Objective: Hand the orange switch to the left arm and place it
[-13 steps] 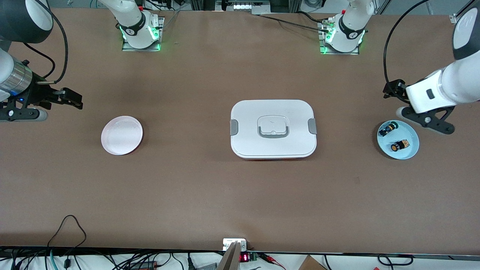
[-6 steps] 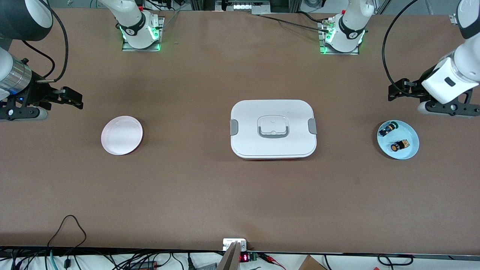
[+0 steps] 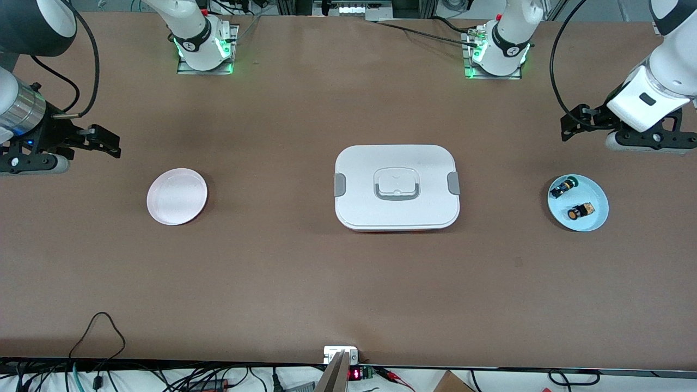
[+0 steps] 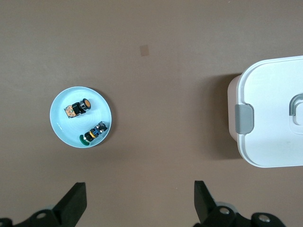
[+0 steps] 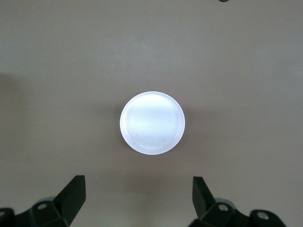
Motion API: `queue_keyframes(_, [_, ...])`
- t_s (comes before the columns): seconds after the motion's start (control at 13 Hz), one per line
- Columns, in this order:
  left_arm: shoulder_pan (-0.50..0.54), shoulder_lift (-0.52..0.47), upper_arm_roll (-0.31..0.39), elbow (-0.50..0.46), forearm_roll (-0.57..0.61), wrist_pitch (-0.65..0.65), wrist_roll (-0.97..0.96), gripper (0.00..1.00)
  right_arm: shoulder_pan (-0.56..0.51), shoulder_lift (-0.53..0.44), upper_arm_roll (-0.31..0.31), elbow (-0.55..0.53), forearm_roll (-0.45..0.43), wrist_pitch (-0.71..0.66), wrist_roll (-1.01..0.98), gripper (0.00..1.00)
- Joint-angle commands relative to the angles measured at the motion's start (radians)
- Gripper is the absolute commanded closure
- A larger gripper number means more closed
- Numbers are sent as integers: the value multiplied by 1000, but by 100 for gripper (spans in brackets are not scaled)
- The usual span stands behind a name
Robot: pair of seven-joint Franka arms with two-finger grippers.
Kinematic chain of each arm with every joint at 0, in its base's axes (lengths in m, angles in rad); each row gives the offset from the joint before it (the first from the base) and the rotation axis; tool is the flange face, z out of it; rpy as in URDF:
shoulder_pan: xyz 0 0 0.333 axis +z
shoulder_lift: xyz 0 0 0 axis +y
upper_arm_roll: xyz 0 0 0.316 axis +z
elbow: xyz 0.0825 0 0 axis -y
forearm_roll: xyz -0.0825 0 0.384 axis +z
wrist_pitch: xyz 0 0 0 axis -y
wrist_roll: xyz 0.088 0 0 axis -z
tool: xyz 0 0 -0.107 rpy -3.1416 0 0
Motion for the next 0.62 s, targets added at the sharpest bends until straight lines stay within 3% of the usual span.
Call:
queue_keyframes(0.0, [-9, -22, -2, -17, 22, -6, 0, 0, 1, 3, 1, 20, 7, -23, -8, 0])
queue_keyframes(0.54, [1, -21, -1, -17, 16, -9, 1, 0, -2, 2, 0, 20, 17, -23, -16, 0])
